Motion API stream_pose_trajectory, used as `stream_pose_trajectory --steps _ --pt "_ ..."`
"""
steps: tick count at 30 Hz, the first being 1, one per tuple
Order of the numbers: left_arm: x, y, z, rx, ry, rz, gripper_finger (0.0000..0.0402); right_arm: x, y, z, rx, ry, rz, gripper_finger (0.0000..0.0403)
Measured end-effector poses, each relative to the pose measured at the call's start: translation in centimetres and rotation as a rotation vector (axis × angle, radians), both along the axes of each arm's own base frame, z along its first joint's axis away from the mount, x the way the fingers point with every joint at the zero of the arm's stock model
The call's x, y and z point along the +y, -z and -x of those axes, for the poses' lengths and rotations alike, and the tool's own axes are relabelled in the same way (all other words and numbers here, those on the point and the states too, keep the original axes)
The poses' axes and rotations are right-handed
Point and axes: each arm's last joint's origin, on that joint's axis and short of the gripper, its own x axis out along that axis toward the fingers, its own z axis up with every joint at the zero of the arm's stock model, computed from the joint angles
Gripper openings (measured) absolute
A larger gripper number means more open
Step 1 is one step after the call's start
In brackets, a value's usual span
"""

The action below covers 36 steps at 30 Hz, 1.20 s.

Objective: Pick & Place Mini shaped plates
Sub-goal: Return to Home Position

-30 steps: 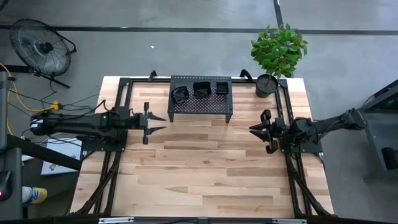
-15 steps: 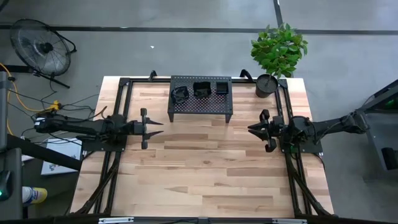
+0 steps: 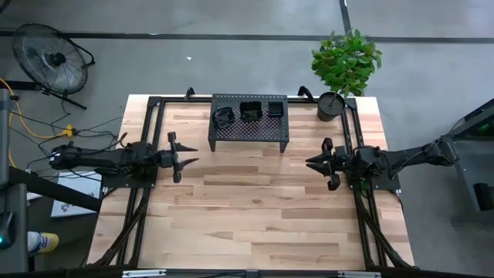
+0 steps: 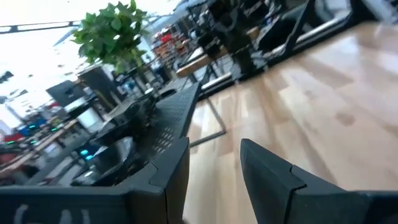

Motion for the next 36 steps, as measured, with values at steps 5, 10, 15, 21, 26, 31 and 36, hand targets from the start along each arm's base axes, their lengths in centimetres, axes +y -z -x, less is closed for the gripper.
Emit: stream_pose_trajectory --steps 5,10,15,21,26,31,36 --pt "0.1 0.7 0.3 0.067 -0.015 -0.019 0.014 0.0 0.4 0.0 0.046 -0.009 0.005 0.0067" --pt "0.1 0.5 0.4 0.097 -0.03 -0.055 0.014 -0.1 1.3 0.0 0.133 0.036 -0.02 0.0067" --pt "0.1 0.5 0.4 0.106 -0.043 -0.069 0.014 -0.1 1.5 0.0 0.149 0.036 -0.028 0.0067" --pt "0.1 0.5 0.4 0.109 -0.042 -0.07 0.014 -0.2 1.5 0.1 0.148 0.066 -0.088 0.0067" --pt "0.1 0.4 0.4 0.101 -0.042 -0.07 0.014 -0.2 1.5 0.1 0.147 0.068 -0.092 0.0067" --pt "0.1 0.4 0.4 0.1 -0.042 -0.069 0.014 -0.2 1.5 0.1 0.147 0.067 -0.092 0.0067" --pt "0.1 0.4 0.4 0.099 -0.042 -0.069 0.014 -0.2 1.5 0.1 0.147 0.067 -0.094 0.0067"
